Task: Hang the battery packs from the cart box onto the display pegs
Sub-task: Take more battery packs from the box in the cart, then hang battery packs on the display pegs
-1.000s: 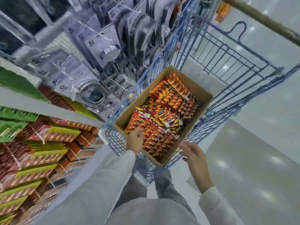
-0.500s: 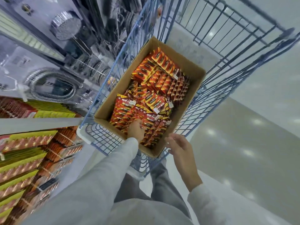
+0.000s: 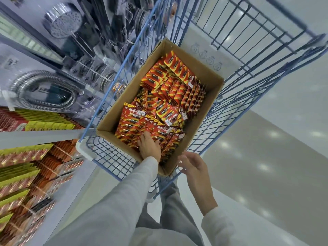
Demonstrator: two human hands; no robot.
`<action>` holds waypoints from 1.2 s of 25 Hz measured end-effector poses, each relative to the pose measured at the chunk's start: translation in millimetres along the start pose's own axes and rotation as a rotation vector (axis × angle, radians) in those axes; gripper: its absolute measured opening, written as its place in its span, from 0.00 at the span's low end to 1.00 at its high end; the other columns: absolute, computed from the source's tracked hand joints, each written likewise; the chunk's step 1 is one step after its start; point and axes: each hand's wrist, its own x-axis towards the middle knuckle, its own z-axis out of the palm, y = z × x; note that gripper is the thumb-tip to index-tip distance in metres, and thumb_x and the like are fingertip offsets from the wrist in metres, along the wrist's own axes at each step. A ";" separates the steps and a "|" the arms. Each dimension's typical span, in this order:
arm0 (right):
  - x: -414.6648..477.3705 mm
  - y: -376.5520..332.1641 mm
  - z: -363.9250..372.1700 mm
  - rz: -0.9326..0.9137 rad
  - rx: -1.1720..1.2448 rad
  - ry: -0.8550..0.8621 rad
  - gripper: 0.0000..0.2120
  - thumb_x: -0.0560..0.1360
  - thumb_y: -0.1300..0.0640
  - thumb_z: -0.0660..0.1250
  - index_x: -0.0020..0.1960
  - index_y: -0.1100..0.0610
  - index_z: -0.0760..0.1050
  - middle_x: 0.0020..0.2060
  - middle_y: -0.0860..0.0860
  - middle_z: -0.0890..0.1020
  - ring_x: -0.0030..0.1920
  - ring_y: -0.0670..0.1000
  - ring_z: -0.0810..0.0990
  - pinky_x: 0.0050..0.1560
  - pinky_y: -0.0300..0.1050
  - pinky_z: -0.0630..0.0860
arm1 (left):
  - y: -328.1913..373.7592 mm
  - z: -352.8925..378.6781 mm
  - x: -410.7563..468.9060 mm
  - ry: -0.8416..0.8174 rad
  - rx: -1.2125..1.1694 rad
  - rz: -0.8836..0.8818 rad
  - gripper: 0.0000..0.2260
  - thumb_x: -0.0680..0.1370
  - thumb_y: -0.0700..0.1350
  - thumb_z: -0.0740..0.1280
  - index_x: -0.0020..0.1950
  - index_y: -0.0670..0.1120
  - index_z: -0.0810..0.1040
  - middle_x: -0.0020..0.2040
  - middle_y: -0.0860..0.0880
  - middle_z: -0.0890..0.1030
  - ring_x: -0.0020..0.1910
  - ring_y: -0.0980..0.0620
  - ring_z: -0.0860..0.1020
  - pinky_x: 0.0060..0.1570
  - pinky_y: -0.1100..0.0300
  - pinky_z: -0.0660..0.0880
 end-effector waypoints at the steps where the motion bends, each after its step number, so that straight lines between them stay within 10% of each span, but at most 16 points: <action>1: 1.0 -0.1 0.6 -0.006 -0.011 -0.002 0.05 0.82 0.50 0.66 0.56 0.47 0.79 0.55 0.47 0.84 0.57 0.51 0.82 0.64 0.55 0.78 | -1.7 -2.5 3.2 0.001 0.049 0.025 0.18 0.78 0.41 0.74 0.66 0.45 0.72 0.67 0.45 0.77 0.69 0.43 0.72 0.67 0.44 0.74; 16: 69.6 -46.4 35.6 0.278 0.277 -0.045 0.10 0.82 0.61 0.65 0.62 0.63 0.78 0.56 0.58 0.85 0.57 0.57 0.84 0.60 0.49 0.81 | -8.5 -134.2 -17.6 -0.156 -0.879 -0.167 0.05 0.81 0.45 0.72 0.56 0.53 0.83 0.48 0.53 0.89 0.47 0.51 0.88 0.49 0.52 0.83; 23: 94.2 -44.6 83.8 0.484 0.165 -0.223 0.21 0.87 0.61 0.52 0.79 0.63 0.61 0.77 0.64 0.64 0.78 0.62 0.63 0.78 0.54 0.62 | -45.1 -183.9 -30.3 -0.206 -0.908 -0.233 0.11 0.83 0.45 0.68 0.66 0.52 0.80 0.56 0.47 0.87 0.51 0.43 0.87 0.51 0.45 0.84; 30: 111.2 -2.4 128.3 0.503 0.091 -0.166 0.18 0.83 0.60 0.62 0.72 0.63 0.70 0.70 0.61 0.75 0.70 0.61 0.75 0.71 0.54 0.73 | -61.9 -189.0 -37.3 -0.232 -0.819 -0.243 0.13 0.83 0.48 0.68 0.68 0.53 0.79 0.57 0.50 0.87 0.53 0.45 0.87 0.54 0.43 0.83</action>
